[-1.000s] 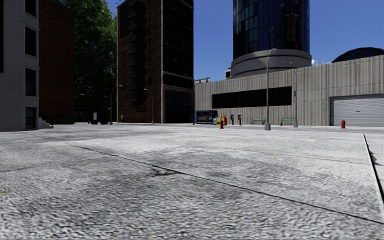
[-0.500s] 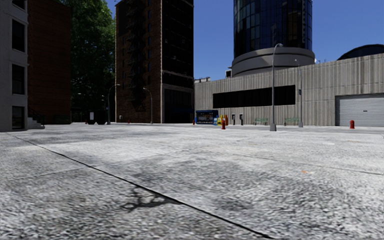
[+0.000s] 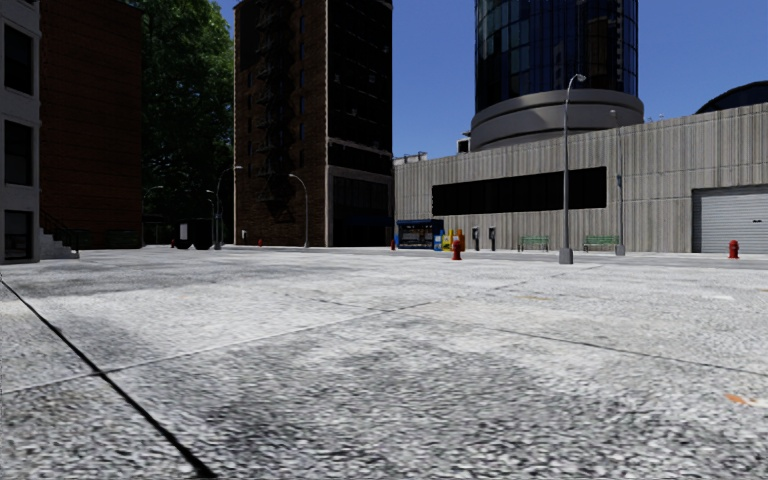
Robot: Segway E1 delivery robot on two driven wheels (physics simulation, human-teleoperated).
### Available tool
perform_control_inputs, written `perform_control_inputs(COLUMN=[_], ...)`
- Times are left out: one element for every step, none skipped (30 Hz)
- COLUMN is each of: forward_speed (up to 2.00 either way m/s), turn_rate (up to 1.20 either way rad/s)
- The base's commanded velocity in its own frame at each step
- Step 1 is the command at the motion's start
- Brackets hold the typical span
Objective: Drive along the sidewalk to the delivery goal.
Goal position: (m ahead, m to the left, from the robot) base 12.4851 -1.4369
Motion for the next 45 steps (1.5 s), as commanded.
perform_control_inputs(forward_speed=[2.0, 2.0, 2.0, 2.0, 2.0, 2.0, 2.0, 2.0, 2.0, 2.0, 2.0, 2.0, 2.0, 2.0, 2.0, 2.0, 2.0, 2.0, 2.0, 2.0, 2.0, 2.0, 2.0, 2.0, 2.0, 2.0, 2.0, 2.0, 2.0, 2.0, 2.0, 2.0, 2.0, 2.0, 2.0, 2.0, 2.0, 2.0, 2.0, 2.0, 2.0, 2.0, 2.0, 2.0, 2.0], turn_rate=[0.0, 0.18, 0.28, 0.28, 0.26, 0.09, 0.0, 0.0, 0.0, 0.0, 0.0, 0.0, 0.0, 0.0, 0.0, 0.0, 0.0, 0.0, 0.0, 0.0, 0.0, 0.0, 0.0, 0.0, 0.0, 0.0, 0.0, 0.0, 0.0, 0.0, 0.0, 0.0, 0.0, 0.0, 0.0, 0.0, 0.0, 0.0, 0.0, -0.04, -0.08, -0.08, -0.09, -0.13, -0.2])
